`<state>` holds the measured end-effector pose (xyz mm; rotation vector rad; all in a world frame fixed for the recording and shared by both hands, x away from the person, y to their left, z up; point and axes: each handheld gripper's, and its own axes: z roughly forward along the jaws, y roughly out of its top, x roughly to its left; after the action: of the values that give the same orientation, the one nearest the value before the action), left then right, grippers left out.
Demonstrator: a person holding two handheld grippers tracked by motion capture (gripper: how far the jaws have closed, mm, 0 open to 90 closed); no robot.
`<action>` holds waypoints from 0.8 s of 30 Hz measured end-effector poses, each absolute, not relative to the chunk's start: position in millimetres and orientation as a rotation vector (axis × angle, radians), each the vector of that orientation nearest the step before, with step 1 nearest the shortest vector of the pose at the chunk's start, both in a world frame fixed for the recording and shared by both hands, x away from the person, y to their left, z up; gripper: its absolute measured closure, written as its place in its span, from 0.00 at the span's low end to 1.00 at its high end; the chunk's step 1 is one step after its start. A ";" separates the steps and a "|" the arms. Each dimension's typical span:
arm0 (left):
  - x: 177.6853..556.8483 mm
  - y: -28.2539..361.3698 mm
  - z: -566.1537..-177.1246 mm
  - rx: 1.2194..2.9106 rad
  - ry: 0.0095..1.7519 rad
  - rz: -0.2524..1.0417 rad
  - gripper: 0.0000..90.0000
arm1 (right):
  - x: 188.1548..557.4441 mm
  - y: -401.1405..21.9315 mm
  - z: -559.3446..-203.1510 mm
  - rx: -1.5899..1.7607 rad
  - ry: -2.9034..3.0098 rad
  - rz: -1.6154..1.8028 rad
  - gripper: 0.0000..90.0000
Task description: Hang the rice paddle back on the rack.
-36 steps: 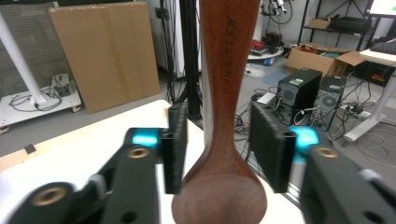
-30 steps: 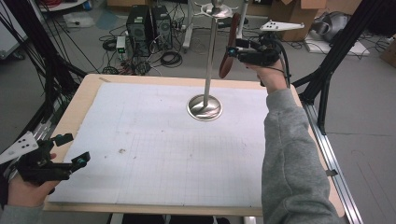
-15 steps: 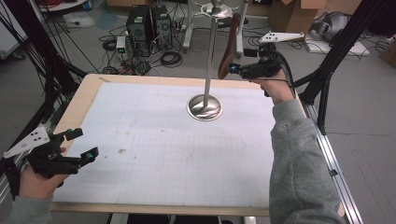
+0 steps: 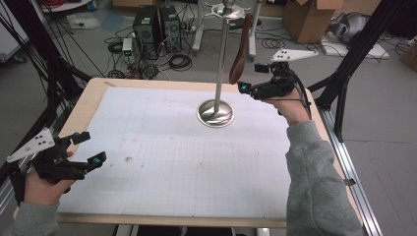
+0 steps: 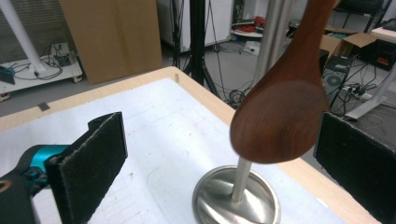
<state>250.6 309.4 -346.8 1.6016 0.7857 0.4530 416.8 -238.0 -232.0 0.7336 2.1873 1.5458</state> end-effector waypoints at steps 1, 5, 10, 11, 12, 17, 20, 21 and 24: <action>250.8 309.3 -346.7 1.602 0.787 0.453 0.02 | 414.2 -238.0 -233.1 0.733 2.193 1.543 0.02; 252.6 309.2 -346.7 1.601 0.785 0.450 0.02 | 406.9 -239.9 -238.1 0.731 2.187 1.568 0.02; 255.3 308.4 -347.1 1.598 0.786 0.444 0.02 | 399.0 -244.9 -247.9 0.746 2.182 1.589 0.02; 255.9 308.3 -346.9 1.594 0.785 0.445 0.02 | 397.1 -246.1 -250.1 0.748 2.182 1.588 0.02; 256.4 308.7 -346.6 1.595 0.781 0.446 0.02 | 395.5 -247.0 -252.4 0.754 2.184 1.585 0.02; 257.2 310.9 -343.8 1.573 0.779 0.449 0.02 | 387.4 -250.8 -262.1 0.771 2.189 1.568 0.02; 258.4 313.4 -342.6 1.563 0.780 0.454 0.02 | 382.9 -252.8 -266.0 0.767 2.210 1.555 0.02; 259.1 313.8 -342.6 1.559 0.781 0.455 0.02 | 381.3 -253.7 -267.4 0.757 2.206 1.557 0.02; 261.0 314.0 -342.6 1.558 0.783 0.452 0.02 | 377.0 -257.5 -273.2 0.759 2.211 1.580 0.02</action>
<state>261.0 314.0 -342.6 1.5584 0.7826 0.4516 377.0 -257.5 -273.2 0.7590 2.2114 1.5803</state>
